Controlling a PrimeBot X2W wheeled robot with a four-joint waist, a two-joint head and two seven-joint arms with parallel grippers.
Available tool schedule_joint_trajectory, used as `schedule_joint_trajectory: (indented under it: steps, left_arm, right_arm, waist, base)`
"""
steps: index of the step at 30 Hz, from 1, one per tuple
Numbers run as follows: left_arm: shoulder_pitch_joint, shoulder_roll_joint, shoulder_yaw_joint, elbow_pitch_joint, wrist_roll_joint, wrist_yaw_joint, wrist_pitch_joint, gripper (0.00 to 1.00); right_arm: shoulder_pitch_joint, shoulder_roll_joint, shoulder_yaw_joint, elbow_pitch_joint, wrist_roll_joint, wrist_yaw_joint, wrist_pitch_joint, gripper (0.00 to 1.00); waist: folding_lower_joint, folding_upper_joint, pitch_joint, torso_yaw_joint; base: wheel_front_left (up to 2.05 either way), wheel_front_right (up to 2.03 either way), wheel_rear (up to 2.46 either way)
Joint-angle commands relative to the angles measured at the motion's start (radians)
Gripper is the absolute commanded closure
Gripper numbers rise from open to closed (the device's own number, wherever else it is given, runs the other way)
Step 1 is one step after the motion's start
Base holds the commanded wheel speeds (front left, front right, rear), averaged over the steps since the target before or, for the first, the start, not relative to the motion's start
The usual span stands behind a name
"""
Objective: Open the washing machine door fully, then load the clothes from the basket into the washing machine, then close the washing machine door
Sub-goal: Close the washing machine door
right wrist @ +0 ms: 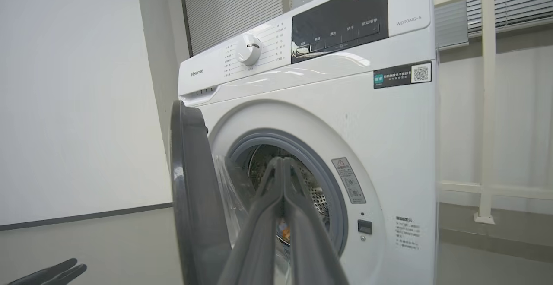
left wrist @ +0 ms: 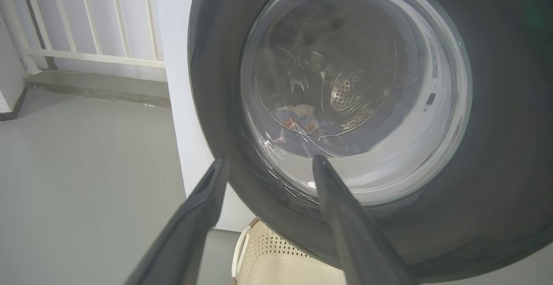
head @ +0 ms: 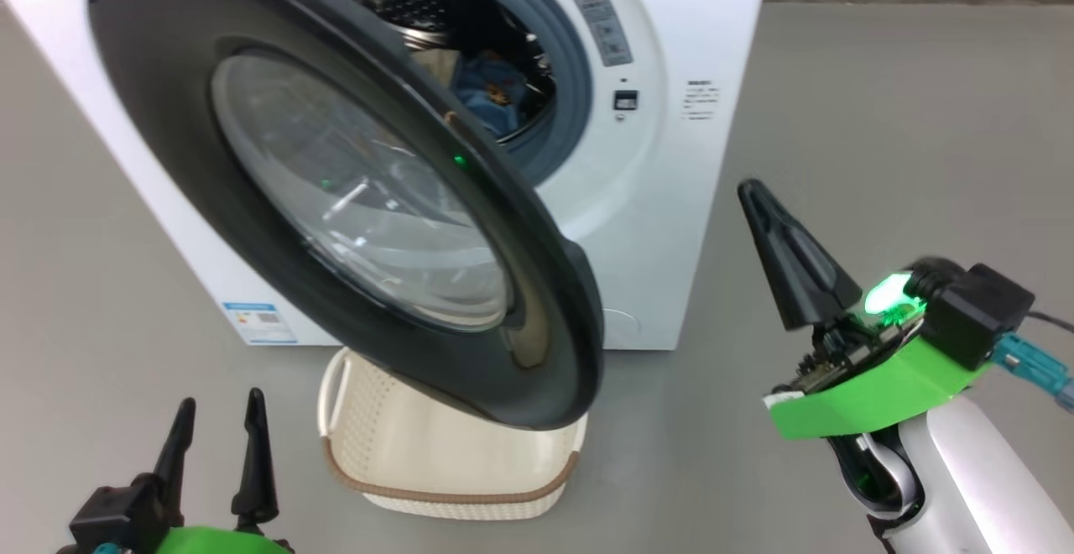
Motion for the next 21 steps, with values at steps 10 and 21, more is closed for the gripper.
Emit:
schedule_joint_trajectory:
  steps: [10, 21]
  left_arm:
    - [-0.011, 0.007, 0.004, -0.01, -0.008, -0.004, -0.006, 0.0]
    - [-0.005, 0.004, -0.01, -0.007, -0.02, -0.006, -0.006, 0.0]
  right_arm:
    - [-0.039, 0.028, 0.128, -0.131, 0.034, 0.002, -0.005, 1.0]
    - [0.008, 0.005, 0.237, -0.004, 0.025, 0.002, -0.005, 1.0]
  waist:
    - [0.0, 0.0, -0.035, 0.12]
    - [0.0, 0.0, -0.042, 0.2]
  base:
    - [0.0, 0.0, 0.0]
    - [0.0, 0.0, 0.0]
